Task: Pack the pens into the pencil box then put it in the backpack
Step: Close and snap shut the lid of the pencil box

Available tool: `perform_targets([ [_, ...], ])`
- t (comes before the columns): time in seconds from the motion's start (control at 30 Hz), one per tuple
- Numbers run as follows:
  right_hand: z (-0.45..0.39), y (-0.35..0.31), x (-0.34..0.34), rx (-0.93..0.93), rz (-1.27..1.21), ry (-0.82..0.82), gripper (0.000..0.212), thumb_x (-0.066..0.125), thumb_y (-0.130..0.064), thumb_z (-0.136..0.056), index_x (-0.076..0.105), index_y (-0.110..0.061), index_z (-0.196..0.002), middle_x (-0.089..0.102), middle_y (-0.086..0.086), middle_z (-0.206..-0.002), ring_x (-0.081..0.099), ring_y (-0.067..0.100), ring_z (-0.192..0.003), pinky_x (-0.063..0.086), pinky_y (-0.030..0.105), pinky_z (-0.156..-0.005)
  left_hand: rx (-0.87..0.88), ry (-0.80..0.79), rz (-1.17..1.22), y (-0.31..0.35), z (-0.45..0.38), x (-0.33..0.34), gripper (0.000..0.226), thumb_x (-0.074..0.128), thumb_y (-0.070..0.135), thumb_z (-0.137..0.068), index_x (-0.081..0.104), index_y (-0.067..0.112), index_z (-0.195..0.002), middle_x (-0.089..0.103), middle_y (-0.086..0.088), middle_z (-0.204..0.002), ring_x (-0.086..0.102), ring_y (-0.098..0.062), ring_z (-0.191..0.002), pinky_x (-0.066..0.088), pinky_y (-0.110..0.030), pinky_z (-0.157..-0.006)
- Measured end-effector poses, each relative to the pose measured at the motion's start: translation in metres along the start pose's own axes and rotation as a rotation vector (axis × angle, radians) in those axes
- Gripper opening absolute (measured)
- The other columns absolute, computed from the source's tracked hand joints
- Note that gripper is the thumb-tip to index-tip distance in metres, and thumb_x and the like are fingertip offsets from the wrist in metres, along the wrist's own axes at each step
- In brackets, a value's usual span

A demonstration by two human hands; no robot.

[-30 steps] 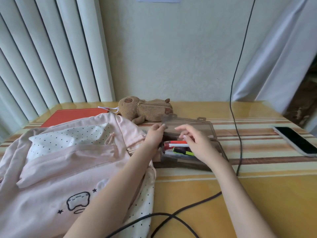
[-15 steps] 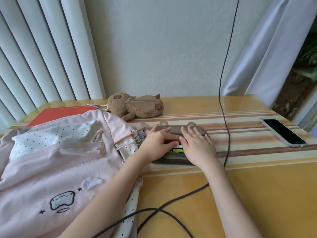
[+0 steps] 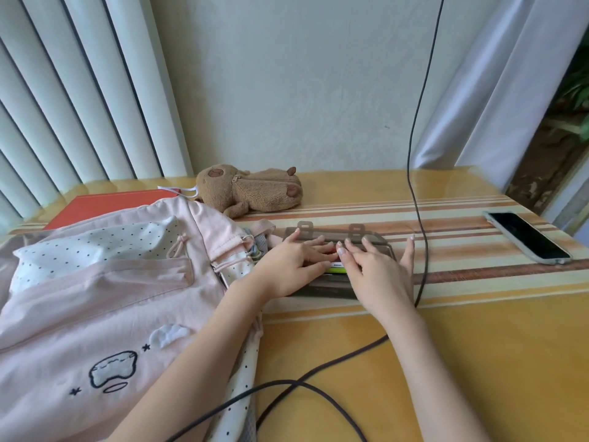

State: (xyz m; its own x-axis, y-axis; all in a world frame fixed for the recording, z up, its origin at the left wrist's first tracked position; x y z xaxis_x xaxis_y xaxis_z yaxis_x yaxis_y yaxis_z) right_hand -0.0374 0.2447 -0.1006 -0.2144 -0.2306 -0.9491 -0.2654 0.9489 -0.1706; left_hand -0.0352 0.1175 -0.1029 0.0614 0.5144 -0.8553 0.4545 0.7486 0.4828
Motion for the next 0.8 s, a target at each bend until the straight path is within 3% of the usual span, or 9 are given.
perform_targets([
  [0.13, 0.0, -0.004, 0.001, -0.037, -0.002, 0.054, 0.053, 0.015, -0.047, -0.101, 0.053, -0.028, -0.133, 0.065, 0.0, -0.126, 0.047, 0.01, -0.131, -0.006, 0.046, -0.118, -0.048, 0.048, -0.222, 0.0, 0.001, -0.005, 0.037, 0.033, 0.038, -0.099, 0.056, 0.038, -0.128, 0.048, 0.018, -0.143, 0.011, -0.01, -0.148, -0.005, -0.046, -0.12],
  [0.23, 0.002, 0.001, -0.005, -0.081, -0.13, 0.225, 0.052, 0.026, -0.045, -0.097, 0.07, -0.023, -0.113, 0.07, 0.003, -0.117, 0.062, 0.017, -0.116, 0.038, 0.033, -0.102, -0.049, 0.146, -0.251, 0.005, 0.002, -0.009, 0.035, 0.038, 0.038, -0.098, 0.062, 0.035, -0.122, 0.057, 0.018, -0.135, 0.022, -0.011, -0.146, 0.0, -0.045, -0.121],
  [0.27, 0.004, 0.005, -0.007, -0.07, -0.175, 0.296, 0.049, 0.031, -0.041, -0.096, 0.075, -0.02, -0.104, 0.073, 0.004, -0.109, 0.066, 0.019, -0.109, 0.042, 0.031, -0.098, -0.069, 0.159, -0.217, 0.003, 0.001, -0.01, 0.033, 0.041, 0.038, -0.097, 0.063, 0.034, -0.121, 0.058, 0.017, -0.134, 0.023, -0.011, -0.146, 0.002, -0.046, -0.12],
  [0.33, 0.005, 0.005, -0.004, -0.037, -0.163, 0.374, 0.051, 0.03, -0.036, -0.096, 0.078, -0.018, -0.093, 0.076, 0.001, -0.098, 0.07, 0.015, -0.1, 0.035, 0.034, -0.107, -0.104, 0.171, -0.181, -0.004, 0.001, -0.009, 0.033, 0.044, 0.039, -0.096, 0.065, 0.033, -0.12, 0.059, 0.015, -0.133, 0.021, -0.012, -0.146, 0.006, -0.049, -0.119],
  [0.47, -0.005, -0.004, 0.004, -0.028, -0.112, 0.347, 0.059, 0.02, -0.036, -0.095, 0.077, -0.019, -0.098, 0.074, -0.002, -0.106, 0.066, 0.012, -0.107, 0.027, 0.03, -0.106, -0.144, 0.196, -0.165, -0.019, 0.002, -0.008, 0.04, 0.038, 0.044, -0.097, 0.07, 0.026, -0.114, 0.056, 0.009, -0.138, 0.018, -0.017, -0.147, 0.015, -0.05, -0.118],
  [0.57, -0.013, -0.008, 0.004, -0.114, -0.088, 0.318, 0.057, 0.019, -0.041, -0.095, 0.071, -0.025, -0.112, 0.067, -0.006, -0.122, 0.056, 0.014, -0.122, 0.02, 0.03, -0.108, -0.167, 0.393, 0.056, -0.028, 0.007, -0.024, 0.033, 0.049, 0.033, -0.095, 0.075, 0.015, -0.105, 0.058, -0.008, -0.136, 0.038, -0.024, -0.139, 0.029, -0.034, -0.114],
  [0.67, -0.006, 0.0, -0.005, -0.046, -0.136, 0.514, 0.04, 0.047, -0.041, -0.091, 0.061, -0.027, -0.126, 0.056, -0.004, -0.138, 0.045, 0.019, -0.131, 0.023, 0.04, -0.109, -0.349, 0.652, 0.319, -0.049, 0.023, -0.044, 0.033, 0.049, 0.026, -0.096, 0.064, 0.011, -0.121, 0.065, -0.01, -0.122, 0.055, -0.02, -0.122, 0.039, -0.028, -0.1],
  [0.73, 0.003, 0.01, -0.008, 0.097, -0.293, 0.673, 0.048, 0.057, -0.041, -0.087, 0.055, -0.02, -0.129, 0.054, 0.001, -0.139, 0.045, 0.021, -0.132, 0.032, 0.043, -0.108, -0.481, 0.641, 0.414, -0.062, 0.026, -0.042, 0.042, 0.042, 0.035, -0.098, 0.053, 0.011, -0.13, 0.061, -0.007, -0.12, 0.052, -0.017, -0.113, 0.036, -0.026, -0.092],
  [0.8, 0.007, 0.014, -0.009, 0.156, -0.475, 0.774, 0.052, 0.054, -0.041, -0.088, 0.05, -0.012, -0.132, 0.051, 0.006, -0.141, 0.044, 0.022, -0.133, 0.036, 0.041, -0.107, -0.577, 0.479, 0.566, -0.076, 0.019, -0.024, 0.051, 0.034, 0.048, -0.097, 0.047, 0.014, -0.133, 0.052, -0.001, -0.13, 0.043, -0.011, -0.117, 0.028, -0.024, -0.097],
])
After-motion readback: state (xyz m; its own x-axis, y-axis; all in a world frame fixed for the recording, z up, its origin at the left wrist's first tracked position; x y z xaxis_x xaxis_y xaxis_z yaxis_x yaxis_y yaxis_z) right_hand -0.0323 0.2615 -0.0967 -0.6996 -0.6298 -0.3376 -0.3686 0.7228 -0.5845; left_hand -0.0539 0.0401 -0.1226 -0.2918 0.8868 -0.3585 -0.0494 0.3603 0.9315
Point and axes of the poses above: each hand's wrist, its own z-axis away from the middle knuckle, its own x-axis out of the palm, y = z × x, the point moved 8 cm from there along -z, towards the middle knuckle
